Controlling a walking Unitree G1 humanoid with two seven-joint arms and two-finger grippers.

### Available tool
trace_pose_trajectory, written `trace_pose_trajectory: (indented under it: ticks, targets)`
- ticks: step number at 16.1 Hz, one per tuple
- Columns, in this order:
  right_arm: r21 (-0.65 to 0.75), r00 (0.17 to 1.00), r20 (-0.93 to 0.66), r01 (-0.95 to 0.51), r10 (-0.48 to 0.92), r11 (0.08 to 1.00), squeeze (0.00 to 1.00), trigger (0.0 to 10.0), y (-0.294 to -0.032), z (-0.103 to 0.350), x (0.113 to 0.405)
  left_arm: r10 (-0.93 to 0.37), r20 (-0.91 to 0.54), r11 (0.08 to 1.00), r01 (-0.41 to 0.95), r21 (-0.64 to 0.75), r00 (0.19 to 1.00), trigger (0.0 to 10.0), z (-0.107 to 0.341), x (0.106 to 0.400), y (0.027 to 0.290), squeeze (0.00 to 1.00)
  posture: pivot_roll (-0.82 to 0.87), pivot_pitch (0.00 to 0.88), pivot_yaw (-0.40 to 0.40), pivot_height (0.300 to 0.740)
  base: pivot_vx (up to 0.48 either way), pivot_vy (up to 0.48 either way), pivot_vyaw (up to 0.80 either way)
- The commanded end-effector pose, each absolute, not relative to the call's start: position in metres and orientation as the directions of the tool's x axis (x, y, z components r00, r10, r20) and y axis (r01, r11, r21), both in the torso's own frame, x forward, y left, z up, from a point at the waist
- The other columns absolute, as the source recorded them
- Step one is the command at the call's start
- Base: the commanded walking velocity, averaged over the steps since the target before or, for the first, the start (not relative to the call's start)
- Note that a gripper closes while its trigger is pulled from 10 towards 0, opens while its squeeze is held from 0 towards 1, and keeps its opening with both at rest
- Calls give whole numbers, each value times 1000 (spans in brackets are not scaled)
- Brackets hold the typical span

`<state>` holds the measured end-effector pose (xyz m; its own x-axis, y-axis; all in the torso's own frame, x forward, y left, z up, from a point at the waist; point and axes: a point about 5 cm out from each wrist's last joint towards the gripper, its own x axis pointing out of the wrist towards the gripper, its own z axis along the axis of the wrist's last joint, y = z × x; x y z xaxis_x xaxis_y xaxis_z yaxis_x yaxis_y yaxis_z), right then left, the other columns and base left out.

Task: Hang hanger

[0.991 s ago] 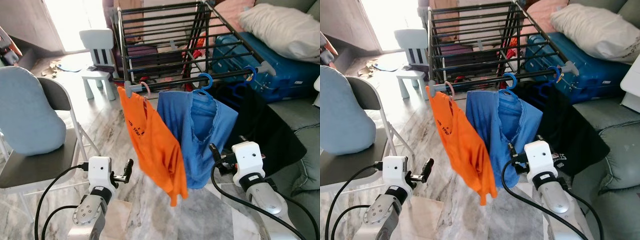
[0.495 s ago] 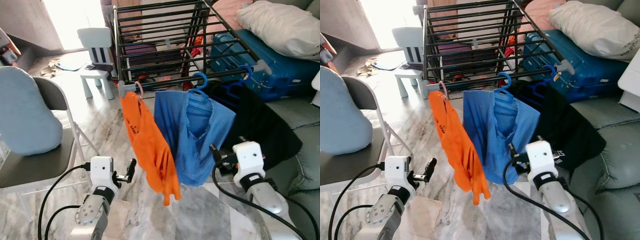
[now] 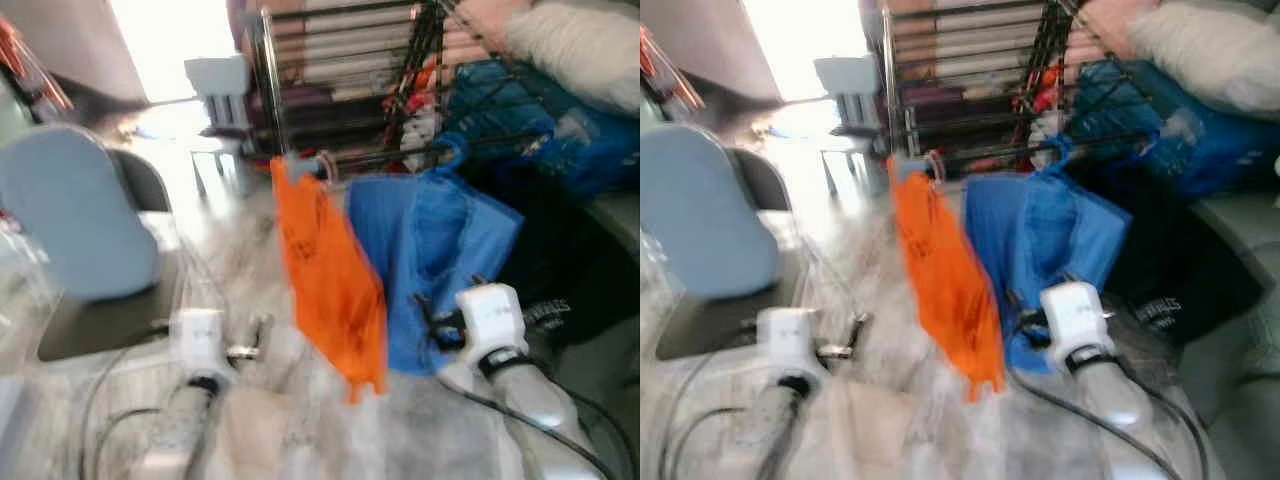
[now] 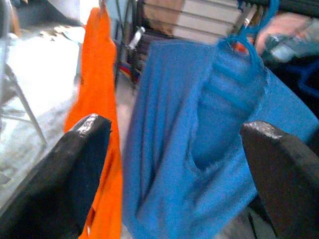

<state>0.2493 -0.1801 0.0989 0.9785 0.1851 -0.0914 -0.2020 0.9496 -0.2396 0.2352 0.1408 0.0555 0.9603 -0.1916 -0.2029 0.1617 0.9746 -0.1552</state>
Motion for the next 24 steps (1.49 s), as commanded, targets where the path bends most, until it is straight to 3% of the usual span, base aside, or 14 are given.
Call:
trace_pose_trajectory:
  ticks: [1, 8, 18, 24]
  targets:
    - [-220, 976, -76, -216, 204, 951, 0, 10000, -174, 101, 250, -177, -210, 980, 152, -129, 962, 10000, 57, 237, 149, 0, -133, 0, 67, 740, 0, 0, 0]
    - [-191, 967, -94, -251, 237, 949, 0, 10000, -168, 98, 250, -213, -170, 972, 191, -135, 962, 10000, 62, 237, 146, 0, -133, 0, 66, 740, 37, 0, 0]
    - [-193, 966, -84, -256, 244, 947, 0, 10000, -166, 101, 257, -230, -155, 966, 207, -154, 961, 10000, 64, 236, 144, 0, -133, 0, 66, 740, 394, 0, 0]
    - [-189, 967, -87, -250, 238, 949, 0, 10000, -166, 100, 258, -230, -167, 965, 203, -165, 959, 10000, 62, 236, 144, 0, -133, 0, 66, 740, 384, 284, 0]
